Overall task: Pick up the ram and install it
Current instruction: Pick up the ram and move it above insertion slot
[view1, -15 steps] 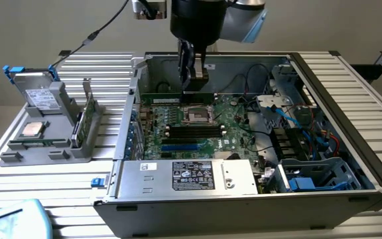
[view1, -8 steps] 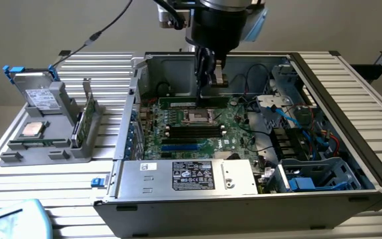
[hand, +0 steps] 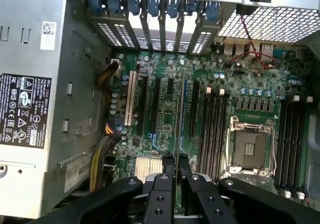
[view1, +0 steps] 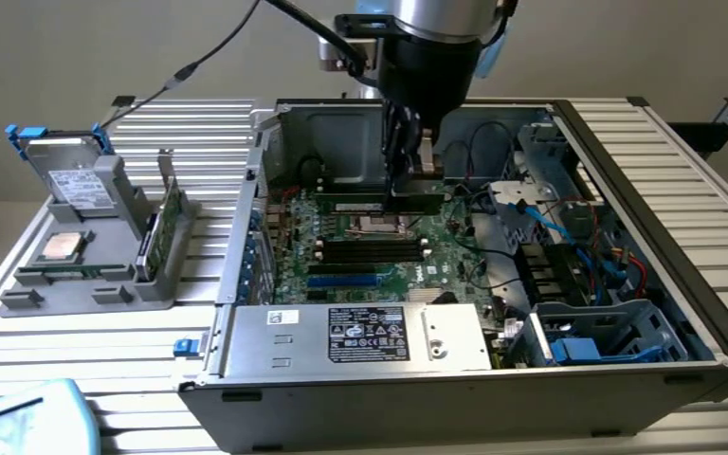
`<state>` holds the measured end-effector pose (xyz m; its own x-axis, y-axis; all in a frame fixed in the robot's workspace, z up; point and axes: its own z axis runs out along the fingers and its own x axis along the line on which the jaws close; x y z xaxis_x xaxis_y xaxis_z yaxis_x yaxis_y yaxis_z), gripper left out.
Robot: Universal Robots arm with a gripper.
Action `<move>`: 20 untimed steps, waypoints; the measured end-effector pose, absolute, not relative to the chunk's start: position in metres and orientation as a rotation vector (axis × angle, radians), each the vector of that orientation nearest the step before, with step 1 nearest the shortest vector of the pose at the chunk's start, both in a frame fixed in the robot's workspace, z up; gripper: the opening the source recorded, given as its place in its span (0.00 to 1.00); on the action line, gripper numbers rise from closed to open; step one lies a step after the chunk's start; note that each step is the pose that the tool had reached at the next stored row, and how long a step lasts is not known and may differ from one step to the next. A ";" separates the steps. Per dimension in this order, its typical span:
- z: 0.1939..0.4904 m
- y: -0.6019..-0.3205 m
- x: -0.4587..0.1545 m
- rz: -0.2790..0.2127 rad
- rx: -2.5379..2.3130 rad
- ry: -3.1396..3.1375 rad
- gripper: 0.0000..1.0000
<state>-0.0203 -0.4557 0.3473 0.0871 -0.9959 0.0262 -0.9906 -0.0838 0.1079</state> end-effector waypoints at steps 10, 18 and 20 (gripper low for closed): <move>0.329 -0.433 -0.020 -0.082 2.239 -2.062 0.14; 0.314 -0.419 -0.020 -0.083 2.238 -2.062 0.14; 0.311 -0.416 -0.020 -0.083 2.238 -2.062 0.14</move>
